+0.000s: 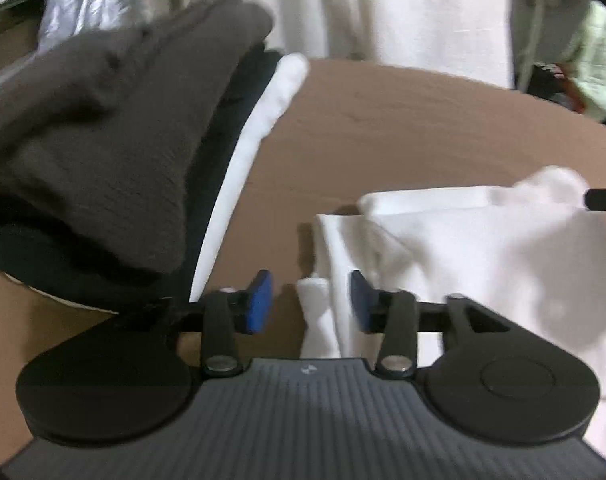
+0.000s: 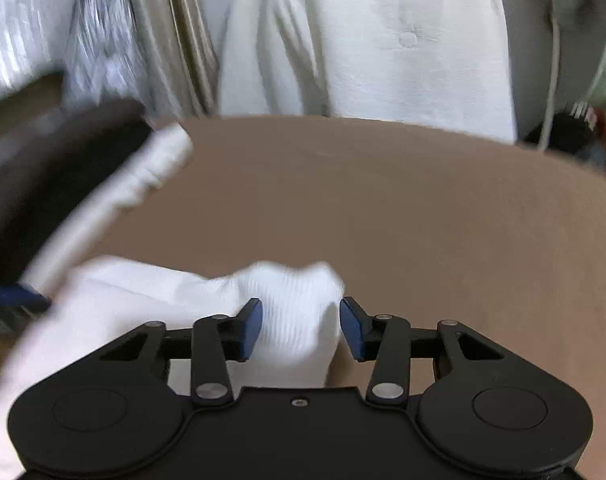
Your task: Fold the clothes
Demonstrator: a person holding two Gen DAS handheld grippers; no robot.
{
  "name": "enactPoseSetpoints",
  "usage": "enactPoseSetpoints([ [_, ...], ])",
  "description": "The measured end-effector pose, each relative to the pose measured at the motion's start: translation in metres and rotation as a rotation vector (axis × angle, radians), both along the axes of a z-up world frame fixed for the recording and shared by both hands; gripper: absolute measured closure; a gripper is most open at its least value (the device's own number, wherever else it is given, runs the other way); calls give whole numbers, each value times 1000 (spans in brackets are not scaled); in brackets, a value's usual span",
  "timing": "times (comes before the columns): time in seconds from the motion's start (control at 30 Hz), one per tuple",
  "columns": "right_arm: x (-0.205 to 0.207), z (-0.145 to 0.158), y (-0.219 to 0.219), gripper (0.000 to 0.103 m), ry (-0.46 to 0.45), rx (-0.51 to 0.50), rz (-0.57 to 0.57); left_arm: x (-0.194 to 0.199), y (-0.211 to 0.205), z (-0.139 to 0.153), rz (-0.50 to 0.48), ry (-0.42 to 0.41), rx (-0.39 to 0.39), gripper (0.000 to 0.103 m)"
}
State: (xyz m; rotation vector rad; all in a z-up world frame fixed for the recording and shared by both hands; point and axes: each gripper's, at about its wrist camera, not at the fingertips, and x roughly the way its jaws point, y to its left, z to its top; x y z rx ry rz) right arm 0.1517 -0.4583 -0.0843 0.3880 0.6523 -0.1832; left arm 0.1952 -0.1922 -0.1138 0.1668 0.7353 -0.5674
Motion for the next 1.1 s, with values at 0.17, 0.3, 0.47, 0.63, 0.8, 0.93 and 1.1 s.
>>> enactPoseSetpoints([
  [0.17,-31,-6,15,44,21,105,57,-13,-3,25,-149,110,-90,28],
  [0.3,-58,-23,46,33,107,66,116,-16,-13,-15,-129,161,225,26],
  [0.47,-114,-52,70,28,212,171,149,-23,8,-18,-26,200,248,26],
  [0.63,-138,-56,82,28,229,213,270,-43,33,-12,5,160,250,26],
  [0.8,-138,-43,73,28,285,206,388,-42,62,15,17,158,16,29],
  [0.93,-123,-6,70,29,298,67,500,-35,69,15,-11,209,-81,28],
  [1.1,-49,53,61,27,202,24,534,-35,65,11,-62,248,-141,28],
])
